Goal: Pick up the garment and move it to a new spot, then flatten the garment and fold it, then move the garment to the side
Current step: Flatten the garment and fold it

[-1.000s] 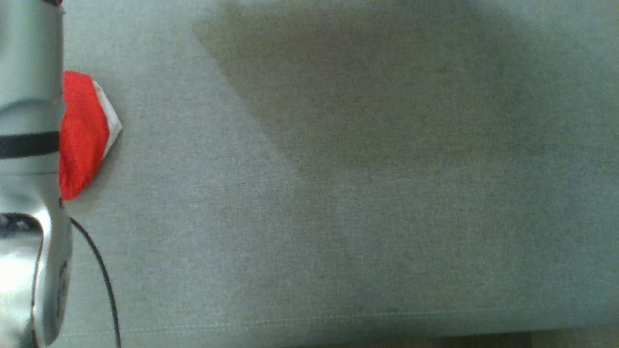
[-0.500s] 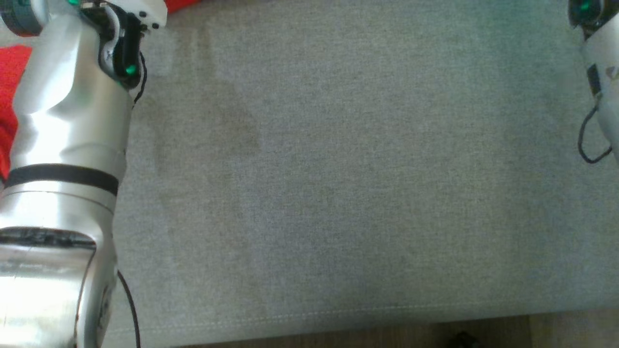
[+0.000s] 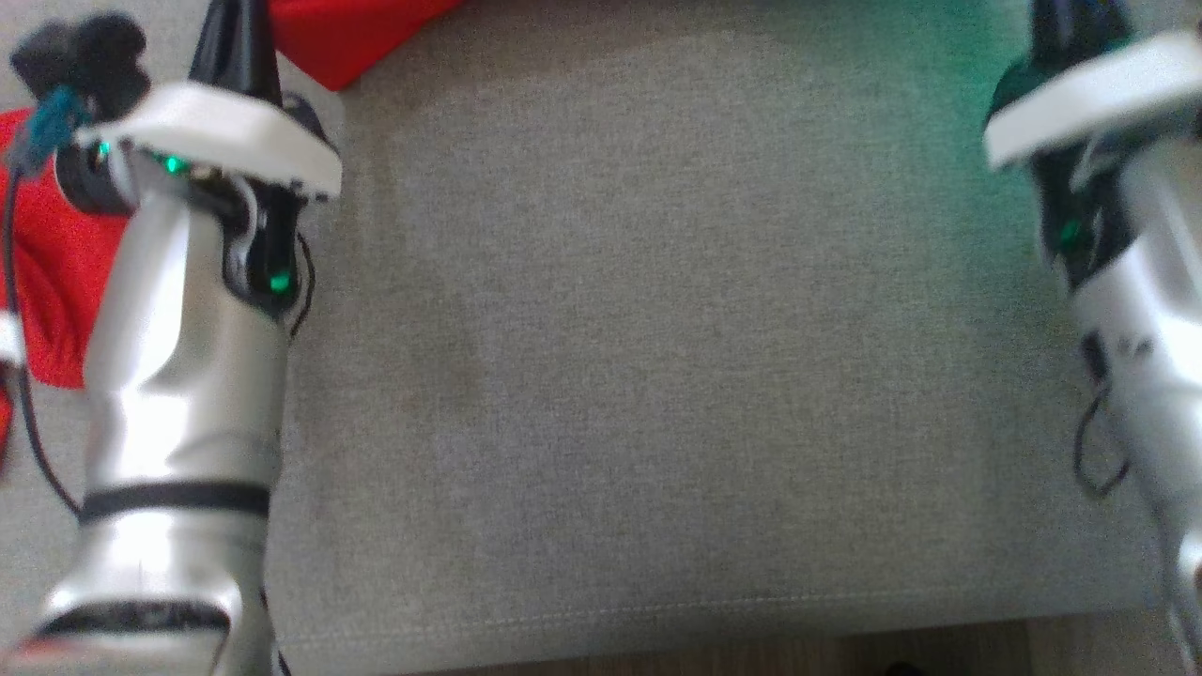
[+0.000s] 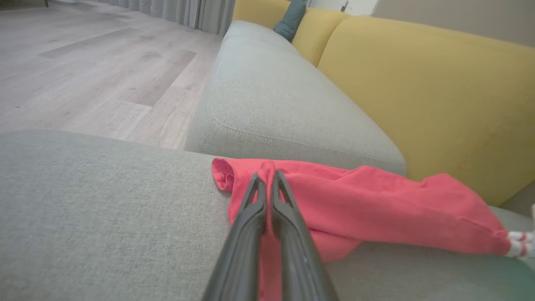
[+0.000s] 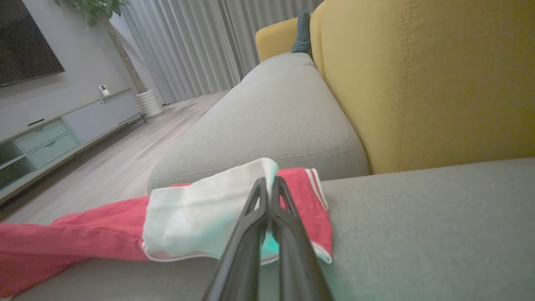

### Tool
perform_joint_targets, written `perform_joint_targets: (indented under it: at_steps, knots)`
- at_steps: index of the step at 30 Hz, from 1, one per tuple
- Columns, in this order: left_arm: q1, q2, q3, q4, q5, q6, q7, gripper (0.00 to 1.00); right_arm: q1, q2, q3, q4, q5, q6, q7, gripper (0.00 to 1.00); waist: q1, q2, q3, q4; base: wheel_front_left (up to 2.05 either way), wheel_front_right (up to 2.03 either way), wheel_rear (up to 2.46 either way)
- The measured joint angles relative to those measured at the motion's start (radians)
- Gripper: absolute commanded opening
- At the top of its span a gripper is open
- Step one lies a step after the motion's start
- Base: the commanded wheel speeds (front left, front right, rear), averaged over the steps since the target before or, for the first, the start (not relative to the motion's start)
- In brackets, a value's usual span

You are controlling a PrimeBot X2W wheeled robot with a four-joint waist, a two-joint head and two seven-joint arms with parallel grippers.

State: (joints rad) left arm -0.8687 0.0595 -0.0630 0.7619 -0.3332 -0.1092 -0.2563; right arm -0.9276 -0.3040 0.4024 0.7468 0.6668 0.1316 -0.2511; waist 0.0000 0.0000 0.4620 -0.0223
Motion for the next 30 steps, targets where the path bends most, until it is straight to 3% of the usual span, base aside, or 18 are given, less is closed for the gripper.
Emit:
perform_joint_targets:
  at_steps: [5, 12, 25, 30]
  knots:
    - [0.202, -0.002, 0.044, -0.206, 0.032, -0.014, 0.0, 0.0, 0.252, 0.007, -0.051, -0.188, -0.038, 0.0, 0.0, 0.0, 0.0, 0.0, -0.048, -0.011, 0.0, 0.0, 0.0]
    - [0.467, 0.001, 0.05, -0.389, 0.069, -0.015, 0.0, 0.0, 0.564, 0.022, -0.129, -0.367, -0.063, 0.0, 0.007, 0.0, 0.0, 0.0, -0.119, -0.028, 0.0, 0.0, 0.0]
    - [0.857, 0.001, 0.041, -0.56, 0.081, -0.013, 0.0, 0.0, 1.076, 0.124, -0.318, -0.771, -0.164, 0.0, 0.335, 0.0, -0.0001, 0.0001, -0.288, -0.022, 0.0, 0.0, 0.0]
    - [0.974, 0.002, 0.044, -0.634, 0.072, 0.014, 0.058, 0.0, 1.202, 0.164, -0.355, -0.892, -0.184, 0.0, 0.466, 0.0, -0.0001, 0.0001, -0.336, -0.025, 0.0, 0.0, 0.0]
